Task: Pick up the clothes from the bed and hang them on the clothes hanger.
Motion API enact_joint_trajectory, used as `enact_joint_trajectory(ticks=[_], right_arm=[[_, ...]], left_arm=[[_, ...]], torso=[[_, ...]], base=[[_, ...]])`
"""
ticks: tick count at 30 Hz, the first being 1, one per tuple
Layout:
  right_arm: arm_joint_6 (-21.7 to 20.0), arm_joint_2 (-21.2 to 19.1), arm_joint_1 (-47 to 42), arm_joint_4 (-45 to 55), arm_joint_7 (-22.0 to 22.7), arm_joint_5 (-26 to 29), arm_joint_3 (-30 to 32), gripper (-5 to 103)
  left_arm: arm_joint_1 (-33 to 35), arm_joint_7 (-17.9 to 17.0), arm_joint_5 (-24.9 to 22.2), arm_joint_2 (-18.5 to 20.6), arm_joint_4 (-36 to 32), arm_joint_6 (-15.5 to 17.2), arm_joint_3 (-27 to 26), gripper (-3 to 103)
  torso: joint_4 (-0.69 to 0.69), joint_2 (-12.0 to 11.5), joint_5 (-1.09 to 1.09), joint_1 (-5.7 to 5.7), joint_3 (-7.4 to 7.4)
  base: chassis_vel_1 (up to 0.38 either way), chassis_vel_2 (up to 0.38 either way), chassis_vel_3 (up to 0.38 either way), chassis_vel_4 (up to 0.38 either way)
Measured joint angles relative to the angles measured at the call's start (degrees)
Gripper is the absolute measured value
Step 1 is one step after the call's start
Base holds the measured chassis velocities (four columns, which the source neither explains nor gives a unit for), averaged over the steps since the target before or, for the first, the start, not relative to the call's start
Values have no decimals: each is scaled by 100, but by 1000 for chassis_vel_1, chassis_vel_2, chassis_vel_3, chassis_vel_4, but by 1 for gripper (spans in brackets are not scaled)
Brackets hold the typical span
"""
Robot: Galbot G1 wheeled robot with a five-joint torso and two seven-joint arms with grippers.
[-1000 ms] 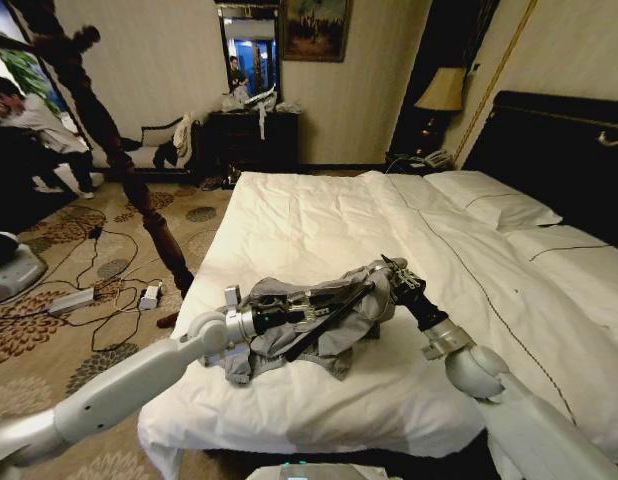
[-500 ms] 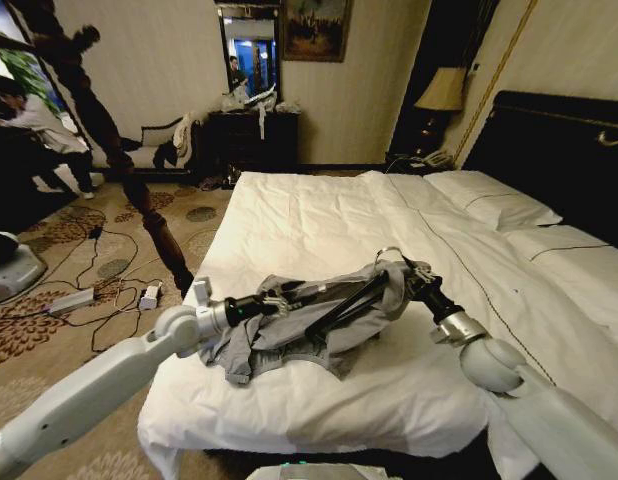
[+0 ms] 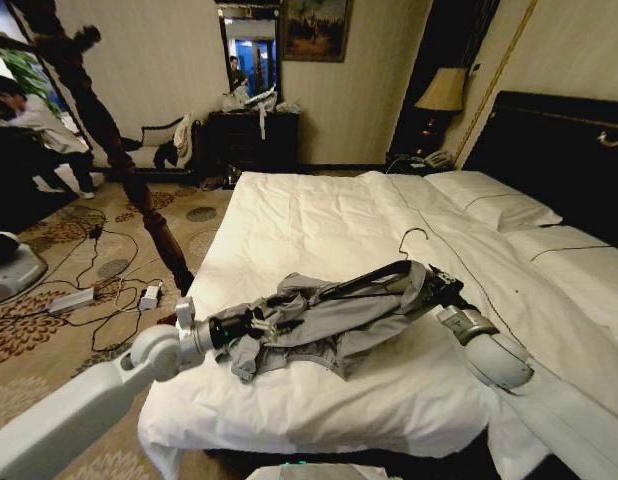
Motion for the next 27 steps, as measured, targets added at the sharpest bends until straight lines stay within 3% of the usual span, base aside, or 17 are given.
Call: enact_joint_trajectory(ticks=[9, 13, 18, 27], right_arm=[[258, 63, -32, 160, -33, -182, -6, 20], [345, 65, -59, 267, -60, -181, -4, 20], [363, 72, -70, 338, -79, -182, 1, 20], [389, 56, -142, 372, -102, -234, 2, 20]], left_arm=[[-400, 5, 2, -214, 192, 64, 510, 100], [-1056, 18, 116, -437, 552, 48, 1320, 100], [-1554, 8, 105, -631, 796, 42, 1760, 100], [-1909, -81, -92, -913, 1100, 36, 1909, 100]], torso=[[1, 0, 1, 0, 0], [0, 0, -1, 0, 0], [0, 0, 0, 0, 0], [1, -1, -1, 0, 1]], base=[[0, 0, 0, 0], [0, 0, 0, 0], [0, 0, 0, 0], [0, 0, 0, 0]])
